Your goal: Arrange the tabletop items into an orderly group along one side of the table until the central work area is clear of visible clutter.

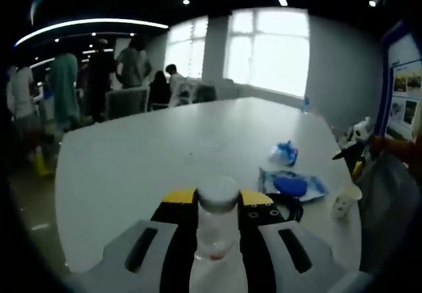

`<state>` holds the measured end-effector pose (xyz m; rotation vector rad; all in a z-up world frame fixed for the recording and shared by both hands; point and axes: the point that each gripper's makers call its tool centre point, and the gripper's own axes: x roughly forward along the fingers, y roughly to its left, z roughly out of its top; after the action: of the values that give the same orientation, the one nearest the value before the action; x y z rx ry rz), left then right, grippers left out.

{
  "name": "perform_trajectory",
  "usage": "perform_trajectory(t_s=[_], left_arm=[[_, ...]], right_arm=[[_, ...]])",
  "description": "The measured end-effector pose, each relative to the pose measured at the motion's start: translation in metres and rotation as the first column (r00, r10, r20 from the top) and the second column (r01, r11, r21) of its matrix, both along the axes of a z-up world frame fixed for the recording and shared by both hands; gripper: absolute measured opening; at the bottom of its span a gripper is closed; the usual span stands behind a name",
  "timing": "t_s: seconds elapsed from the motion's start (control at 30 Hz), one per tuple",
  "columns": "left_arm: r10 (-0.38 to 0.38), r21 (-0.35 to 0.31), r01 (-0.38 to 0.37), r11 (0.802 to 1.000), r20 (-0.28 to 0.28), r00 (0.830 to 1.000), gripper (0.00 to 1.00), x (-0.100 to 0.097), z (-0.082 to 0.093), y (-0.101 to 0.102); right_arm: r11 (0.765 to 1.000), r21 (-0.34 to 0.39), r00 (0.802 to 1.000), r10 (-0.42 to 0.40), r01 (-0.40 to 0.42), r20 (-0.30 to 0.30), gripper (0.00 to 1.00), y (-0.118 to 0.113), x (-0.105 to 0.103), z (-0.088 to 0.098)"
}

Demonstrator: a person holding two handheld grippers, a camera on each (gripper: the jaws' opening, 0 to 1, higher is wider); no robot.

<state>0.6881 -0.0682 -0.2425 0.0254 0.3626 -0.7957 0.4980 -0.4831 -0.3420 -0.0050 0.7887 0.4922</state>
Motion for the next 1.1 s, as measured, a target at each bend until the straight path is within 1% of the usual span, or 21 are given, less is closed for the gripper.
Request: perform_trajectory(t_s=[0.17,0.2,0.23,0.27,0.33,0.37,0.4,0.43,0.47,0.57,0.63,0.67,0.7,0.83,0.97,1.0,1.1], left_arm=[[-0.001,0.001,0.001,1.000,0.003,1.000,0.20,0.000,0.001,-0.004],[0.001,-0.006,-0.001,1.000,-0.007,1.000,0.21,0.000,0.001,-0.004],[0.018,-0.038,-0.021,0.999,-0.069,0.997,0.21,-0.002,-0.002,-0.005],[0.004,-0.058,-0.008,0.998,-0.075,0.997,0.21,-0.003,-0.001,-0.007],[0.014,-0.045,-0.017,0.999,-0.058,0.998,0.24,0.000,-0.002,-0.004],[0.027,-0.045,-0.029,0.999,-0.061,0.998,0.28,0.001,-0.002,-0.003],[0.044,-0.044,-0.046,0.998,-0.060,0.997,0.36,0.002,-0.002,-0.001],[0.057,-0.043,-0.059,0.997,-0.046,0.997,0.41,0.004,0.000,0.000],[0.067,-0.054,-0.069,0.996,-0.038,0.997,0.44,0.005,0.003,0.002],[0.074,-0.051,-0.076,0.996,-0.022,0.997,0.47,0.004,0.008,0.004],[0.091,-0.052,-0.092,0.994,-0.013,0.996,0.58,0.003,0.010,0.005],[0.099,-0.046,-0.099,0.994,-0.005,0.995,0.66,0.002,0.011,0.006],[0.106,-0.040,-0.106,0.994,0.007,0.994,0.70,0.001,0.011,0.007],[0.102,-0.032,-0.101,0.994,0.021,0.995,0.79,-0.006,0.013,0.005],[0.128,-0.023,-0.127,0.992,0.032,0.991,0.99,-0.007,0.014,0.008],[0.130,-0.023,-0.130,0.991,0.035,0.991,0.98,-0.009,0.015,0.008],[0.138,-0.011,-0.137,0.990,0.033,0.990,0.99,-0.016,0.016,0.006]], right_arm=[[1.000,0.009,1.000,-0.002,0.002,0.004,0.99,0.000,0.001,0.002],[1.000,0.011,1.000,-0.002,0.002,0.004,0.99,0.001,0.001,0.002],[1.000,0.011,1.000,-0.001,0.001,0.004,0.99,0.001,0.001,0.002],[1.000,0.010,1.000,-0.001,0.001,0.003,0.99,0.001,0.001,0.002],[1.000,0.008,1.000,0.001,-0.001,0.003,0.99,0.001,0.001,0.002],[1.000,0.008,1.000,0.001,-0.001,0.003,0.99,0.001,0.001,0.002],[1.000,0.010,1.000,0.000,0.000,0.003,0.99,0.001,0.001,0.002],[1.000,0.011,1.000,0.000,0.000,0.005,0.99,0.001,0.001,0.002],[1.000,0.011,1.000,0.000,0.000,0.007,0.99,0.001,0.002,0.003],[1.000,0.012,1.000,0.001,-0.001,0.009,0.99,0.001,0.002,0.003],[1.000,0.011,1.000,0.003,-0.003,0.012,0.99,0.001,0.002,0.004],[1.000,0.012,1.000,0.003,-0.003,0.013,0.99,0.001,0.002,0.004],[1.000,0.013,1.000,0.002,-0.002,0.015,0.99,0.001,0.003,0.004],[1.000,0.020,1.000,-0.002,0.002,0.019,0.99,0.001,0.003,0.006],[1.000,0.023,1.000,0.000,-0.001,0.021,0.99,0.002,0.003,0.006],[1.000,0.023,1.000,0.001,-0.001,0.021,0.99,0.002,0.003,0.006],[1.000,0.032,1.000,-0.002,0.002,0.028,0.99,0.003,0.004,0.008]])
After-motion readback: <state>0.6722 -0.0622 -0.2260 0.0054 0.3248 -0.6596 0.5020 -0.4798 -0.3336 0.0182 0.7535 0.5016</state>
